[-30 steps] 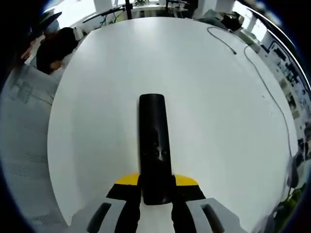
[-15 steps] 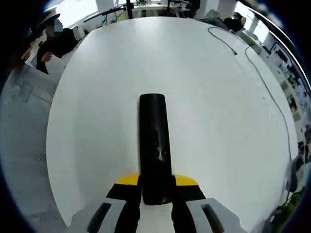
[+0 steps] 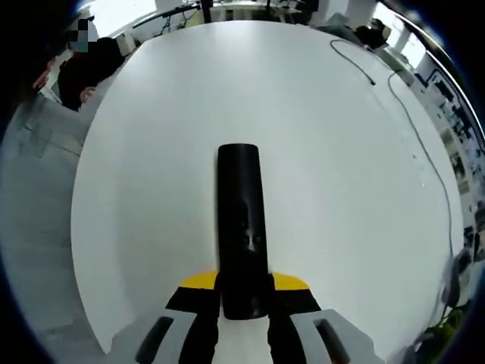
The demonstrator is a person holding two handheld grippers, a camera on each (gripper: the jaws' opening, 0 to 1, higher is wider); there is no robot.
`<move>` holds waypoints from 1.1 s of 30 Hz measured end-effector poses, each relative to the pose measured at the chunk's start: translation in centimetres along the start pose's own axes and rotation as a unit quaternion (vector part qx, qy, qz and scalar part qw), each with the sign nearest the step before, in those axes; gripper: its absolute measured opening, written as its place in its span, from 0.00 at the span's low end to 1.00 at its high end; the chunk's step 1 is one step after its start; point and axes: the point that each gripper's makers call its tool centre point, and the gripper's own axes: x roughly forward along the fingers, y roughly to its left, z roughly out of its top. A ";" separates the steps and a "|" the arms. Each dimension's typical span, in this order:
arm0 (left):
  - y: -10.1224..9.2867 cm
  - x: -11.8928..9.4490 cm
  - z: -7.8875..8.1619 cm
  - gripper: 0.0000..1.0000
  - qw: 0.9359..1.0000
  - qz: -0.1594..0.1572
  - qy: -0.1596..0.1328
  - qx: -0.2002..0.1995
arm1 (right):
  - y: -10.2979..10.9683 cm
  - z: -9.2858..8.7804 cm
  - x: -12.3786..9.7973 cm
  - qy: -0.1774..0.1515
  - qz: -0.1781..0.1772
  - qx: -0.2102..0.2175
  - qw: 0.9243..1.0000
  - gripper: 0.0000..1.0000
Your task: Press the specified remote control buttons in sequence, fully releasing each button before pressing the next.
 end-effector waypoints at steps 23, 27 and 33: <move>-0.4 0.2 -0.4 0.88 1.000 -0.013 0.013 -0.003 | 0.0 -0.1 -0.2 -0.011 -0.009 0.021 1.000 0.27; -0.5 0.2 -0.5 0.88 1.000 -0.015 0.016 0.000 | 0.0 -0.1 -0.5 -0.019 -0.012 0.024 0.999 0.28; -0.5 0.2 -0.6 0.88 1.000 -0.017 0.018 -0.001 | -0.7 0.7 -1.7 -0.064 -0.026 0.071 0.995 0.31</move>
